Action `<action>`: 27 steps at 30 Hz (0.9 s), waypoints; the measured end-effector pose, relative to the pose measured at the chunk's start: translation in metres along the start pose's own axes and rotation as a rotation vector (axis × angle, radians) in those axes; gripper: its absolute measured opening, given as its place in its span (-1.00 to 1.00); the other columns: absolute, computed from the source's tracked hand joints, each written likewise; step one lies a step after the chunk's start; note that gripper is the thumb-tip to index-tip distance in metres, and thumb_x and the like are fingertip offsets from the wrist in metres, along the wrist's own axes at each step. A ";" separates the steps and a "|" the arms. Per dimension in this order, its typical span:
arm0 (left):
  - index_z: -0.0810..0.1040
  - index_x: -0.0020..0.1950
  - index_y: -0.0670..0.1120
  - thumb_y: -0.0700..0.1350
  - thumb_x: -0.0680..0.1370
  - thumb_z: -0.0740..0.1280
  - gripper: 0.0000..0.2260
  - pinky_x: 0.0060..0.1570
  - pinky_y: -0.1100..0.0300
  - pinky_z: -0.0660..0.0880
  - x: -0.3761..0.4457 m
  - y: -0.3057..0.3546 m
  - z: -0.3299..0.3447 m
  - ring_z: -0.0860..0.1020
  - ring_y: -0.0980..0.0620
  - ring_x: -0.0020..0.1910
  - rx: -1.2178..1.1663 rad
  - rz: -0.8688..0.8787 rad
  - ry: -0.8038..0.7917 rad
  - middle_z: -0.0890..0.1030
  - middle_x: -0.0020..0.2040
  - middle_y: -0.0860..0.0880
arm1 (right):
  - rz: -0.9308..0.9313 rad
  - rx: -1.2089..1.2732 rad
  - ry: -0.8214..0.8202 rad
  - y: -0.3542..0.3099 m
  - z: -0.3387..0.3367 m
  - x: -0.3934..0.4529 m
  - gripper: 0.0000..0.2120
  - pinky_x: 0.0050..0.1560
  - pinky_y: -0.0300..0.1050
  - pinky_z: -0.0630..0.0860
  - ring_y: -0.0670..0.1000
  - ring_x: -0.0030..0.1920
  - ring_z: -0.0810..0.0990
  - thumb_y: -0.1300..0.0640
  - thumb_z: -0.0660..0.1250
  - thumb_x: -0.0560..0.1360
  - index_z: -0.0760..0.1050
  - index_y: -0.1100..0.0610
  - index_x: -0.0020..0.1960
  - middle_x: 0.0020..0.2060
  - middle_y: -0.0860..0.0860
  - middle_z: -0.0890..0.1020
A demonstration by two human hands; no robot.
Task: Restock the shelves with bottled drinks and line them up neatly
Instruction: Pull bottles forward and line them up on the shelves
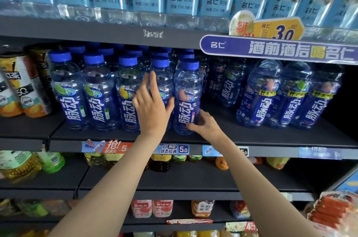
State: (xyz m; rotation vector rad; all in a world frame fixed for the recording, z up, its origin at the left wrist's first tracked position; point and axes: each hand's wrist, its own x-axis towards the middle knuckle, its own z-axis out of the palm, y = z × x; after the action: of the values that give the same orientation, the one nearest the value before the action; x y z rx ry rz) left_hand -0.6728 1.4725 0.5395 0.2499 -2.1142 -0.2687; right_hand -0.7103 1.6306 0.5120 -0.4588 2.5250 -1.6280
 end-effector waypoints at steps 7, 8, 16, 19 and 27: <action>0.18 0.44 -0.21 0.12 0.51 0.20 -0.38 0.24 -0.10 0.31 0.003 0.015 -0.016 0.36 -0.21 0.32 -0.082 -0.015 0.090 0.32 0.39 -0.28 | -0.042 0.063 0.013 -0.008 -0.016 -0.001 -0.47 0.13 -0.23 0.48 -0.02 0.14 0.52 0.20 0.44 0.41 0.35 0.21 0.33 0.16 0.06 0.55; 0.20 0.44 -0.22 0.12 0.52 0.20 -0.38 0.27 -0.05 0.26 0.007 0.022 -0.018 0.33 -0.16 0.33 -0.090 0.023 0.123 0.32 0.39 -0.26 | -0.034 0.150 0.077 -0.012 -0.022 0.001 -0.46 0.10 -0.28 0.45 -0.02 0.17 0.50 0.17 0.42 0.43 0.33 0.22 0.35 0.20 0.08 0.52; 0.17 0.45 -0.25 0.23 0.45 0.18 -0.25 0.42 -0.01 0.05 0.014 0.035 0.016 0.40 -0.13 0.33 0.093 0.293 0.007 0.43 0.34 -0.19 | 0.175 -0.172 0.760 -0.011 -0.044 0.084 -0.16 0.43 0.02 0.14 0.25 0.45 0.12 0.03 0.41 0.44 -0.01 0.37 0.45 0.42 0.31 0.13; 0.20 0.43 -0.25 0.22 0.47 0.19 -0.29 0.42 -0.01 0.06 0.013 0.032 0.019 0.37 -0.11 0.30 0.090 0.312 0.081 0.48 0.29 -0.19 | 0.330 -0.132 0.772 -0.001 -0.050 0.109 -0.10 0.41 0.07 0.18 0.26 0.43 0.16 0.00 0.40 0.44 -0.09 0.36 0.47 0.43 0.30 0.13; 0.19 0.41 -0.27 0.22 0.50 0.17 -0.31 0.41 -0.02 0.10 0.012 0.031 0.025 0.36 -0.12 0.28 0.142 0.326 0.128 0.49 0.26 -0.21 | 0.306 -0.101 0.852 0.017 -0.053 0.112 -0.22 0.31 -0.01 0.26 0.22 0.37 0.30 0.10 0.43 0.43 0.06 0.31 0.45 0.38 0.25 0.27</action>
State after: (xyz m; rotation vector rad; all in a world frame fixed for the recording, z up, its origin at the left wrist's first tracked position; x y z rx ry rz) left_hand -0.7023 1.5014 0.5449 0.0021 -2.0116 0.0873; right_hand -0.8329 1.6488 0.5275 0.7548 3.0032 -1.8224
